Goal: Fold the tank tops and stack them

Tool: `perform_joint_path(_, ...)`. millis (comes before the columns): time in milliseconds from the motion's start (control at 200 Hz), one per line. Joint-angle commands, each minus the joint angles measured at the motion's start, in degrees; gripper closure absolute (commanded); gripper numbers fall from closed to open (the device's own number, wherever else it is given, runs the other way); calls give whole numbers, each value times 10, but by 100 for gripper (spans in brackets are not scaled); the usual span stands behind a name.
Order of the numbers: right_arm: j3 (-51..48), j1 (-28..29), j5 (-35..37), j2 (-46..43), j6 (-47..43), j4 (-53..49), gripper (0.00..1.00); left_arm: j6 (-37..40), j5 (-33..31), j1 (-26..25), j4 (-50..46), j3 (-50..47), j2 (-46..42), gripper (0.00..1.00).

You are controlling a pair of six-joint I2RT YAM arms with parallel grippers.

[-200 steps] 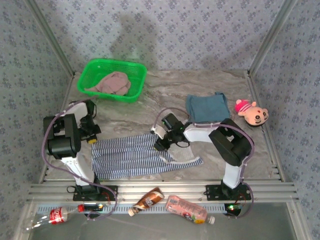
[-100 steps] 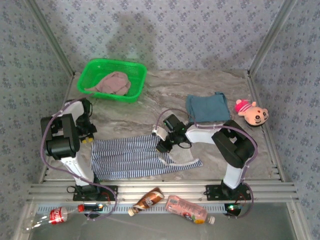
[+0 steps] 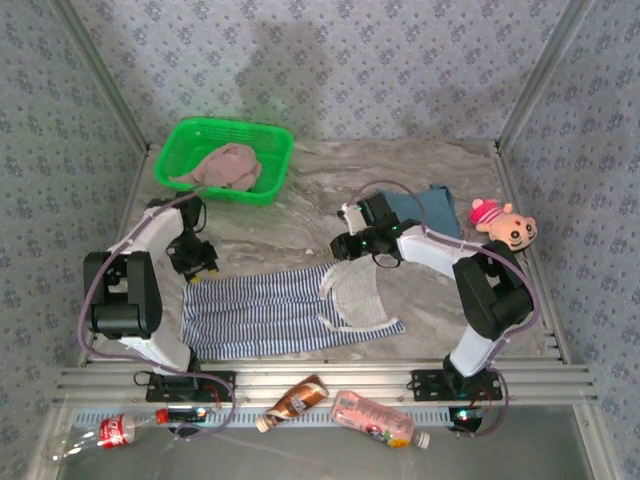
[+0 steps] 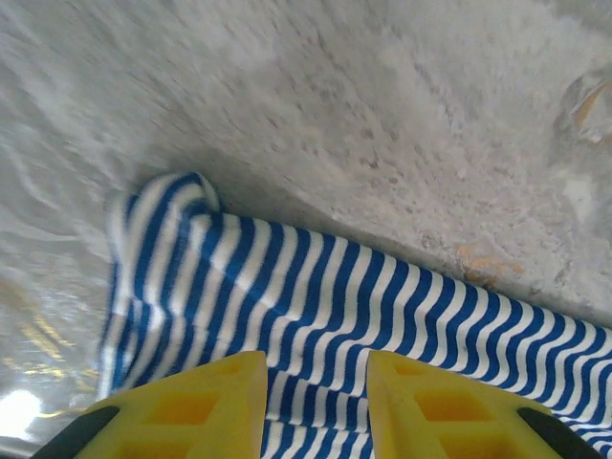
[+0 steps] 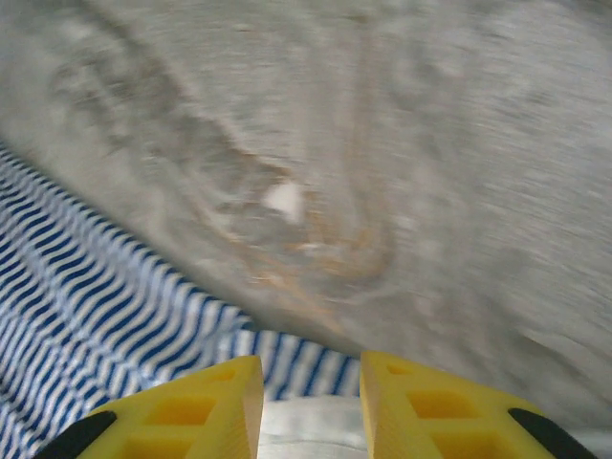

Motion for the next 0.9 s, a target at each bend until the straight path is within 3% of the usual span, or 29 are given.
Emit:
perform_joint_path(0, 11, -6, 85, -12, 62, -50, 65, -19, 22, 2, 29, -33, 17, 67)
perform_joint_path(265, 39, -34, 108, 41, 60, -56, 65, 10, -16, 17, 28, -71, 31, 67)
perform_joint_path(405, 65, -32, 119, 44, 57, -109, 64, 18, -20, 43, 29, -95, 25, 67)
perform_joint_path(545, 32, -30, 118, 22, 74, -150, 63, 25, -17, 57, 34, -109, 21, 67)
perform_joint_path(894, -26, -46, 123, 27, 79, -145, 66, 26, -9, 61, 33, -104, 20, 67)
